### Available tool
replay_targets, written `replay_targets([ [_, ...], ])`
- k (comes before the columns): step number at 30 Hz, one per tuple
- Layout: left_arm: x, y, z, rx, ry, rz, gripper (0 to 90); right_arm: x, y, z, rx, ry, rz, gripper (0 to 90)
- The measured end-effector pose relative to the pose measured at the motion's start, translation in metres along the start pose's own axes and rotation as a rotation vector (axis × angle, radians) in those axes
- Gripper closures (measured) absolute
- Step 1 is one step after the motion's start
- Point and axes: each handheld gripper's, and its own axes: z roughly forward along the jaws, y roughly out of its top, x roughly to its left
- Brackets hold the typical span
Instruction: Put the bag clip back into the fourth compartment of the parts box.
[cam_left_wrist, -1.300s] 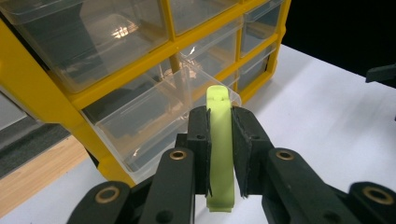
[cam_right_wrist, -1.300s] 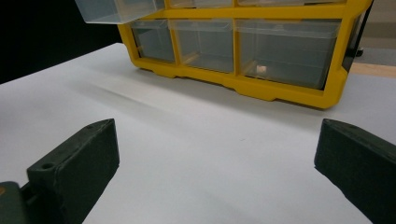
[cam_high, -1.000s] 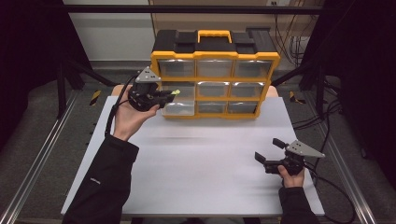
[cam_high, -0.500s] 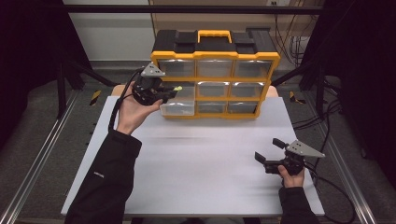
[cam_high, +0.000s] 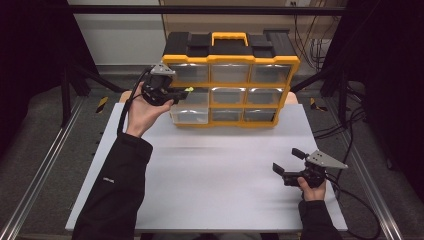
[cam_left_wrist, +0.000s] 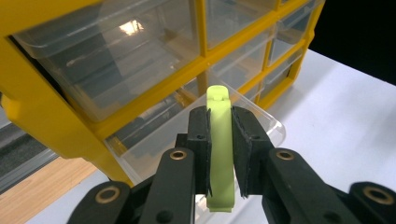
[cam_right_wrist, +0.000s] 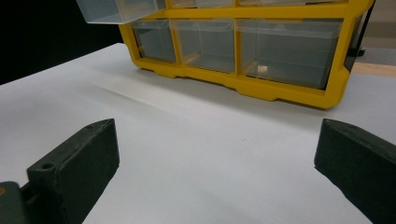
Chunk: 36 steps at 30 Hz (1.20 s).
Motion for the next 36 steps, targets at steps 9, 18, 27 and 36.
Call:
replay_targets([
  [9, 0.010, 0.001, 0.006, 0.011, 0.011, -0.006, 77.8, 0.000, 0.000, 0.000, -0.004, 0.002, 0.001, 0.5],
  [18, 0.015, -0.001, 0.015, 0.024, 0.013, 0.004, 77.8, 0.000, 0.000, 0.000, -0.004, 0.000, 0.001, 0.5],
  [27, 0.018, -0.003, 0.023, 0.045, 0.016, 0.005, 77.8, 0.000, 0.000, -0.001, -0.006, 0.002, 0.003, 0.5],
  [36, 0.017, -0.006, 0.029, 0.060, 0.012, 0.016, 77.8, 0.000, 0.000, -0.001, -0.006, 0.001, 0.003, 0.5],
])
